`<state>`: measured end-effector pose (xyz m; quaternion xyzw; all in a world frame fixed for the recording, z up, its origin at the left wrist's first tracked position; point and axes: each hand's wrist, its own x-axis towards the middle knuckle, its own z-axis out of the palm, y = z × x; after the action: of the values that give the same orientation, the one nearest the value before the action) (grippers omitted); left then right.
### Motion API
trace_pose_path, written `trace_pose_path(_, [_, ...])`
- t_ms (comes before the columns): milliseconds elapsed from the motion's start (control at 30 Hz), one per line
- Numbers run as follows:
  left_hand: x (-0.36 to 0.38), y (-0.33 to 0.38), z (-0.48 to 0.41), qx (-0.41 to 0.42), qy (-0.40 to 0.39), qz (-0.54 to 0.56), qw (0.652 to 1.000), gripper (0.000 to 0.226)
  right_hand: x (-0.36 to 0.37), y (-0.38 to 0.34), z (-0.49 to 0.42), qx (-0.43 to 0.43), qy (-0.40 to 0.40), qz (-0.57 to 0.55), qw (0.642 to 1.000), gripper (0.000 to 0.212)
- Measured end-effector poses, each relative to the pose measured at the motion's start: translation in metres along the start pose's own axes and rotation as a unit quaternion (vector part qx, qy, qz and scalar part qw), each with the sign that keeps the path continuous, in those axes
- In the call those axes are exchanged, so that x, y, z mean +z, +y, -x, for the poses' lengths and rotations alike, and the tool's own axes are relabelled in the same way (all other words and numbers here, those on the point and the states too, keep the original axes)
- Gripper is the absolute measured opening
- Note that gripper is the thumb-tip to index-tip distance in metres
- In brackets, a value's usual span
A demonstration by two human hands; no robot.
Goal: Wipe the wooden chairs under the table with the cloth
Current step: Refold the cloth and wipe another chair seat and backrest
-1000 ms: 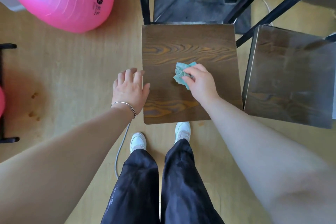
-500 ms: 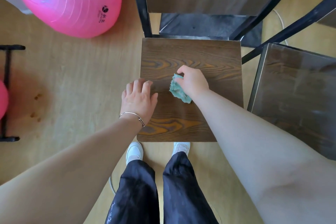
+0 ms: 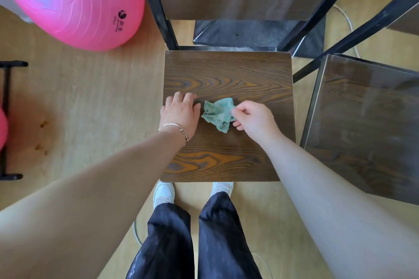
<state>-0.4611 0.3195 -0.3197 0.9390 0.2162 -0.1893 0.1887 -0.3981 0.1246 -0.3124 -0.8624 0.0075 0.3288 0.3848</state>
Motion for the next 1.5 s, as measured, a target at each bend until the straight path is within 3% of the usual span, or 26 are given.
trace_pose_path(100, [0.004, 0.013, -0.014, -0.005, -0.033, 0.011, 0.999, 0.038, -0.008, 0.014, 0.003, 0.026, 0.014, -0.013, 0.999, 0.005])
trace_pose_path(300, [0.01, 0.035, -0.036, -0.054, -0.098, 0.037, 0.993, 0.041, -0.026, 0.044, -0.005, 0.057, 0.034, 0.029, 0.997, 0.031])
trace_pose_path(367, [0.01, 0.039, -0.04, -0.046, -0.114, 0.007, 0.992, 0.032, -0.031, 0.048, -0.009, 0.07, 0.04, 0.03, 0.996, 0.034])
trace_pose_path(433, [0.007, 0.041, -0.042, -0.041, -0.116, -0.003, 0.992, 0.016, -0.034, 0.048, -0.013, 0.078, 0.041, 0.024, 0.996, 0.024])
trace_pose_path(567, [-0.005, 0.04, -0.042, -0.046, -0.08, 0.08, 0.992, 0.008, -0.044, 0.034, -0.016, 0.061, 0.053, 0.027, 0.996, 0.005])
trace_pose_path(700, [-0.027, 0.04, -0.045, -0.038, -0.011, 0.207, 0.978, 0.01, -0.06, 0.006, -0.017, 0.038, 0.088, -0.026, 0.995, 0.01])
trace_pose_path(800, [-0.04, 0.043, -0.043, 0.018, 0.048, 0.232, 0.971, 0.015, -0.072, -0.009, -0.01, -0.011, 0.128, -0.083, 0.988, 0.012])
trace_pose_path(900, [-0.039, 0.036, -0.035, 0.099, 0.077, 0.185, 0.975, 0.02, -0.073, -0.001, 0.003, -0.051, 0.151, -0.047, 0.986, 0.012])
trace_pose_path(967, [-0.026, 0.024, -0.027, 0.12, 0.054, 0.138, 0.982, 0.018, -0.063, 0.022, 0.008, -0.044, 0.137, 0.017, 0.989, 0.011])
trace_pose_path(1100, [-0.001, -0.001, -0.006, 0.058, -0.021, 0.052, 0.997, 0.034, -0.037, 0.065, 0.017, 0.032, 0.098, 0.136, 0.985, 0.017])
trace_pose_path(1200, [0.006, -0.011, 0.004, 0.016, -0.008, 0.026, 0.999, 0.034, -0.03, 0.072, 0.014, 0.078, 0.163, 0.101, 0.978, 0.032])
trace_pose_path(1367, [0.002, -0.014, 0.011, 0.004, 0.015, -0.002, 1.0, 0.038, -0.022, 0.056, -0.013, 0.172, 0.225, -0.056, 0.957, 0.051])
trace_pose_path(1500, [-0.004, -0.013, 0.009, 0.006, 0.028, -0.009, 1.0, 0.04, -0.019, 0.035, -0.021, 0.143, 0.151, 0.089, 0.974, 0.014])
